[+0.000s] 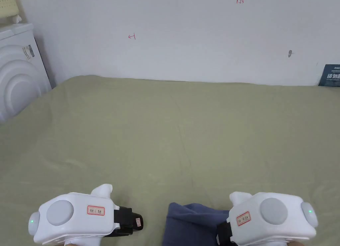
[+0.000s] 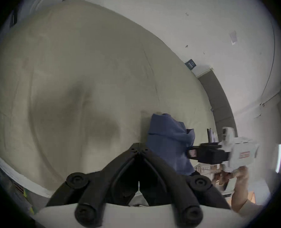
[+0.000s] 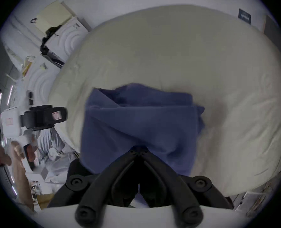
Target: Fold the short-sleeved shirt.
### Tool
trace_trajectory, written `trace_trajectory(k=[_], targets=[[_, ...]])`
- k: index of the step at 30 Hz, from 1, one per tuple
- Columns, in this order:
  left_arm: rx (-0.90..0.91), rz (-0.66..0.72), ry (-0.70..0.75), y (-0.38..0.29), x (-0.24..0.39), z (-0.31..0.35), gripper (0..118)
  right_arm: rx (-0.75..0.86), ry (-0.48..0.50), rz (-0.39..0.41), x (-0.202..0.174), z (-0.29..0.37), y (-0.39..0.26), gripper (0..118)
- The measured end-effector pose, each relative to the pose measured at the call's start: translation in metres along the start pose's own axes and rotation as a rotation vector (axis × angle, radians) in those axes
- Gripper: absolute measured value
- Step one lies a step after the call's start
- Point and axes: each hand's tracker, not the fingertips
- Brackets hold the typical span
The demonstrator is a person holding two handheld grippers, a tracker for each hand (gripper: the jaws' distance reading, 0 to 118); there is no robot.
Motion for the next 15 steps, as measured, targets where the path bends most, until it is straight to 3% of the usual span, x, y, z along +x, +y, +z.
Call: trace_trajectory(k=[2,3,4,5,6,7,12,15], targets=[[-0.013,0.003,-0.063,-0.002,-0.006,-0.006,1,-0.029,-0.066,-0.028,0.007,-0.025,-0.004,0],[-0.022,0.008,-0.097,-0.002,-0.009,-0.010,8,-0.032,-0.072,-0.022,0.012,-0.036,-0.007,0],[-0.033,0.011,-0.137,-0.003,-0.011,-0.014,31,-0.010,-0.043,-0.052,0.015,-0.039,-0.010,0],[-0.050,0.008,-0.180,-0.003,-0.013,-0.019,80,0.007,-0.034,-0.064,0.014,-0.034,-0.010,0],[-0.062,-0.002,-0.206,-0.003,-0.013,-0.025,104,0.001,-0.039,-0.052,0.012,-0.030,-0.010,0],[-0.078,-0.016,-0.233,-0.003,-0.012,-0.031,112,0.002,-0.040,-0.035,0.011,-0.027,-0.010,0],[-0.106,0.008,-0.378,0.001,-0.007,-0.068,111,0.007,-0.004,-0.052,0.020,-0.027,-0.011,0],[-0.203,0.055,-0.303,0.001,-0.001,-0.101,111,0.018,0.009,-0.059,0.021,-0.023,-0.014,0]])
